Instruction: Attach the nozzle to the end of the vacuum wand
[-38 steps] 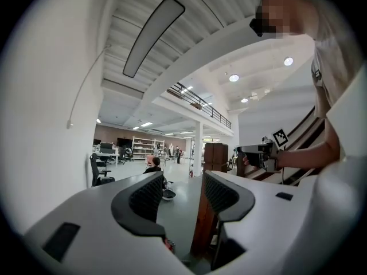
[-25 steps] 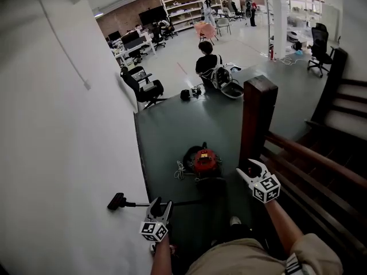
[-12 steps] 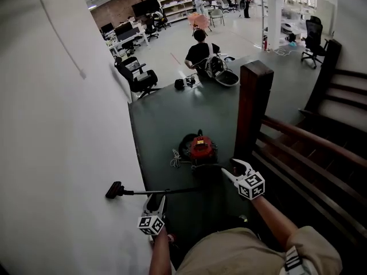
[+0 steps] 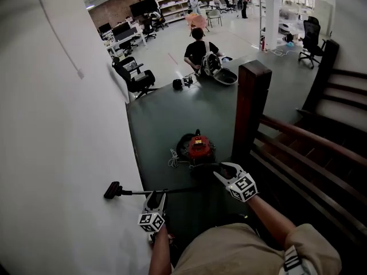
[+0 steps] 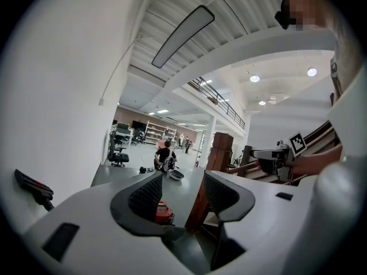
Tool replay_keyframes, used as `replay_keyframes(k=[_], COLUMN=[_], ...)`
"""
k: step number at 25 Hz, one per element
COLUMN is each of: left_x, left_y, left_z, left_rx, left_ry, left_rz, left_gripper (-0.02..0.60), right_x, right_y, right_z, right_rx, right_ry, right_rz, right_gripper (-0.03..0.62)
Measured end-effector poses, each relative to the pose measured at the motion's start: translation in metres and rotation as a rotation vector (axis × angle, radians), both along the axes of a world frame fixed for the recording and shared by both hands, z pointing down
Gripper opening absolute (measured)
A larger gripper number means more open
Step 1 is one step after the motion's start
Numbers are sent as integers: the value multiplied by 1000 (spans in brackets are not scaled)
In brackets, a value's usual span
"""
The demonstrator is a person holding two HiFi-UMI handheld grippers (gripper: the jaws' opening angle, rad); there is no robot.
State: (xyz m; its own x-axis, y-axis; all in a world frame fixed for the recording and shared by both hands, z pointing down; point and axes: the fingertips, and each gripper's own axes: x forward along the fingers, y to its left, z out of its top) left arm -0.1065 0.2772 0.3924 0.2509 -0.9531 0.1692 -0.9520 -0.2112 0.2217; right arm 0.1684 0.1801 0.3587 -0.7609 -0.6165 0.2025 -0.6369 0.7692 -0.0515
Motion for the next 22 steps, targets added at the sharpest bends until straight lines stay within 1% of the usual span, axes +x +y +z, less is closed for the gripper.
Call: replay_keyframes(k=[3,7,11,13,17,22], left_x=[-3,-2,-3,-5,1,7], left_y=[0,7,11,14,24,24], left_z=[1,2,3,5,4,0], left_rx=[1,7,8,4,6,13], left_ry=[5,15,19,26,35,27], left_rz=[-2,5,12,12,22,50], left_gripper=[229,230,229,229,229,229], right_x=[0,4,-2,-7,-4,-6], right_y=[-2,1,16,25,39,40], right_z=[-6,-9,-17,-20,-22,-20], right_rx=[15,15,85,102,94,88], right_ry=[-21,-43,10,25,19,10], right_rz=[28,55,27,13,19,28], right_gripper=[137,127,126,126,126,126])
